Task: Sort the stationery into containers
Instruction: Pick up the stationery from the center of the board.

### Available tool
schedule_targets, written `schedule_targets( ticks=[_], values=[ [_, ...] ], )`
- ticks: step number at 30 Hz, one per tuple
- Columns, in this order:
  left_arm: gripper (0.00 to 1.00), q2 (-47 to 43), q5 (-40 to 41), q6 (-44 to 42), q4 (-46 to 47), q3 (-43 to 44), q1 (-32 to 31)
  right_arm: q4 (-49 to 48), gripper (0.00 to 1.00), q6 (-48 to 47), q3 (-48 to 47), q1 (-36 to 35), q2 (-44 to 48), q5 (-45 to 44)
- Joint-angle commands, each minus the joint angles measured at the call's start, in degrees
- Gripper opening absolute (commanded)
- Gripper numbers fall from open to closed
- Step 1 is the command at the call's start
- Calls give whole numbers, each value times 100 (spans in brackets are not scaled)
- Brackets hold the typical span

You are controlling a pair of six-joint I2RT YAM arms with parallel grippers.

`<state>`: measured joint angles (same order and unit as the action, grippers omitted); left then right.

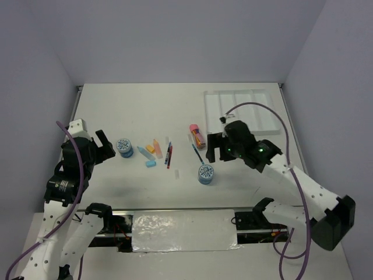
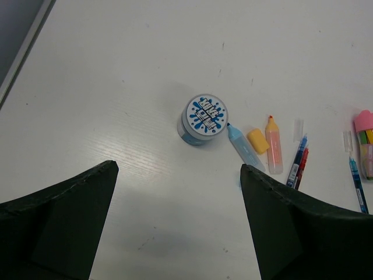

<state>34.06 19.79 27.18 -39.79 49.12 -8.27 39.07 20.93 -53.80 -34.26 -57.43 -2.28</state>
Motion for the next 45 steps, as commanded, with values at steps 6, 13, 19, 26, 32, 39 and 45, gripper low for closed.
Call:
schedule_targets(
  ticks=[6, 13, 19, 26, 32, 39, 45],
  values=[
    [99, -67, -151, -72, 226, 97, 19, -470, 100, 596, 221, -1134, -813, -1080],
    [99, -84, -204, -90, 244, 80, 19, -646, 100, 588, 265, -1469, -1490, -1064],
    [99, -154, -248, -108, 261, 71, 19, -655, 100, 649, 361, -1540, -1763, -1354],
    [99, -146, -292, -125, 270, 71, 19, -927, 97, 667, 590, -1619, -1886, -1020],
    [99, -146, -300, -134, 279, 80, 19, -989, 87, 650, 572, -1707, -2000, -985],
    [99, -172, -327, -134, 279, 71, 10, -822, 65, 658, 458, -1716, -2228, -1072],
    [99, -172, -336, -134, 288, 62, 10, -339, 81, 711, 221, -1777, -2439, -1397]
  ],
)
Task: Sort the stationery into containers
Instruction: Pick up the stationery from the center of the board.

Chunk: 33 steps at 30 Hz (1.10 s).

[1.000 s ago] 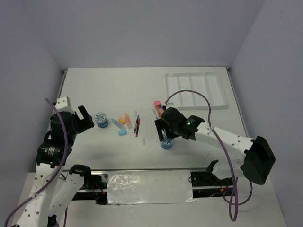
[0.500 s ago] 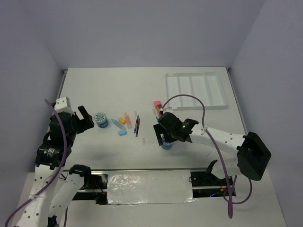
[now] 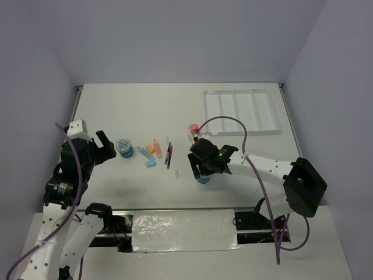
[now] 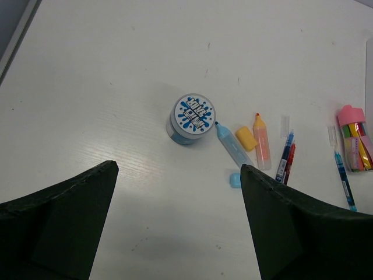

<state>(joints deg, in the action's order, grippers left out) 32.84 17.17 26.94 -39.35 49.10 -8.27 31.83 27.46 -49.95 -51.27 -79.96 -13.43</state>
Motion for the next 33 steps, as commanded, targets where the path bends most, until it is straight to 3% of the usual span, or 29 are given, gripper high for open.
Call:
schedule_targets(
  ticks=[1, 6, 11, 17, 20, 23, 27, 29, 33],
  values=[
    [99, -67, -82, -110, 244, 64, 10, 402, 82, 49, -172, -103, -186, -300],
    [99, -85, -73, -110, 244, 65, 10, 385, 76, 57, -155, -147, -143, -336],
    [99, -85, -91, -119, 253, 64, 10, 227, 43, -57, -164, -147, 77, -213],
    [99, -93, -91, -127, 253, 73, 1, 200, 40, -171, -242, -129, 524, -422],
    [99, -94, -108, -127, 261, 65, 1, 455, 40, -294, -426, 238, 1015, -582],
    [99, -67, -117, -128, 253, 64, -16, 482, 38, -566, -777, 1423, 1604, -197],
    [99, -120, -108, -127, 253, 73, -16, 201, 40, -576, -1524, 3163, 1660, -317],
    [99, -146, -100, -127, 253, 64, -25, -167, 43, -348, -1876, 4092, 1258, -423],
    [99, -216, 5, -92, 218, 82, -34, -740, 42, 372, -2684, 5090, -86, -292]
  ],
)
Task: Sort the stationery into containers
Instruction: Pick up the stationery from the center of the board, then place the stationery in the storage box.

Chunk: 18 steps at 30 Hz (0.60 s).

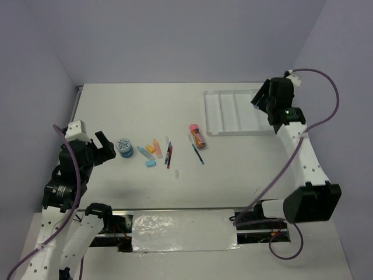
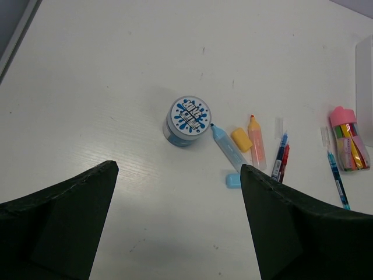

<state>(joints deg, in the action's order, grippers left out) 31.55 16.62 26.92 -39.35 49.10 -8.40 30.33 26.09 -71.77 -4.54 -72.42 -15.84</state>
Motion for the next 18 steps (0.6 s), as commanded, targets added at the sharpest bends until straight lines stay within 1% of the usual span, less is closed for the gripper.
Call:
schedule_targets(
  ticks=[1, 2, 4, 6, 7, 8, 9, 10, 12, 13, 17, 18],
  values=[
    [99, -79, 60, -90, 218, 73, -30, -720, 42, 503, -740, 618, -1409, 62],
    [99, -96, 60, -81, 218, 73, -38, -843, 42, 468, -1177, 812, -1659, 133],
    [99, -88, 26, -99, 226, 73, -82, -1123, 42, 494, -1540, 1024, -2255, 404],
    [99, -79, 25, -99, 226, 64, -214, -1178, 42, 494, -1954, 1183, -2565, 327],
    [99, -61, 34, -99, 226, 73, -240, -1326, 42, 450, -2216, 1192, -2888, 379],
    [99, -53, 25, -108, 226, 73, -267, -1284, 41, 363, -2393, 1201, -3092, 353],
    [99, -44, 17, -108, 235, 65, -267, -1101, 41, 319, -2621, 1201, -3546, 344],
    [99, -44, -18, -108, 253, 73, -267, -995, 41, 283, -3110, 1209, -3768, 362],
    [99, -44, -45, -125, 262, 64, -276, -592, 41, 169, -3605, 1209, -4217, 336],
    [99, -61, -71, -125, 262, 64, -276, -555, 41, 90, -3929, 1209, -4532, 335],
    [99, -201, -28, -117, 262, 64, -311, -677, 42, -138, -4204, 1227, -4877, 196],
    [99, -219, -10, -108, 253, 56, -320, -573, 43, -156, -4336, 1244, -5061, 186]
  ],
)
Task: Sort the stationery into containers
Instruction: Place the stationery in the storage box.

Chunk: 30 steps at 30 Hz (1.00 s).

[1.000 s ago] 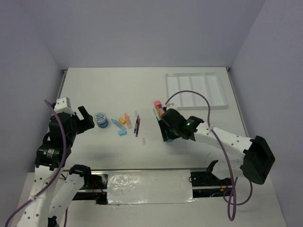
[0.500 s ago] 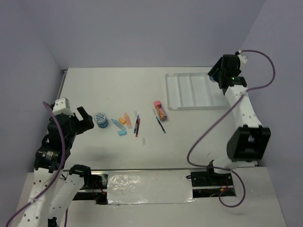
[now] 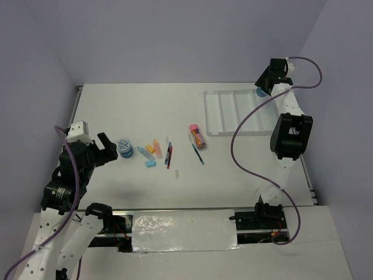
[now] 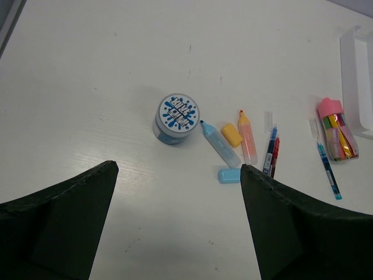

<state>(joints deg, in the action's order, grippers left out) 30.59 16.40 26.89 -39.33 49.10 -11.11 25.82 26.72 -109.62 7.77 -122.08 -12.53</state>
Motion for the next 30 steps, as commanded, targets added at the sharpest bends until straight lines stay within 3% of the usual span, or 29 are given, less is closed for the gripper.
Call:
schedule_targets(
  ticks=[1, 5, 15, 21, 23, 24, 25, 30],
  values=[
    [99, -158, 21, -106, 259, 64, -57, -52, 43, -220, -873, 23, -201, -118],
    [99, -255, 29, -106, 268, 47, -66, 405, 45, -246, -1562, 32, -720, 119],
    [99, -238, 47, -97, 251, 56, -154, 397, 49, -264, -1211, 155, -966, 6],
    [99, -273, 47, -97, 259, 47, -181, 406, 57, -396, -1070, 207, -993, 23],
    [99, -255, 38, -106, 259, 56, -181, 406, 71, -439, -1035, 225, -949, 58],
    [99, -246, 38, -97, 251, 47, -181, 406, 89, -483, -1026, 225, -932, 76],
    [99, -246, 47, -105, 251, 56, -181, 397, 99, -518, -1026, 225, -914, 119],
    [99, -264, 47, -97, 259, 56, -181, 740, 100, -492, -1395, 242, -923, 111]
  ],
)
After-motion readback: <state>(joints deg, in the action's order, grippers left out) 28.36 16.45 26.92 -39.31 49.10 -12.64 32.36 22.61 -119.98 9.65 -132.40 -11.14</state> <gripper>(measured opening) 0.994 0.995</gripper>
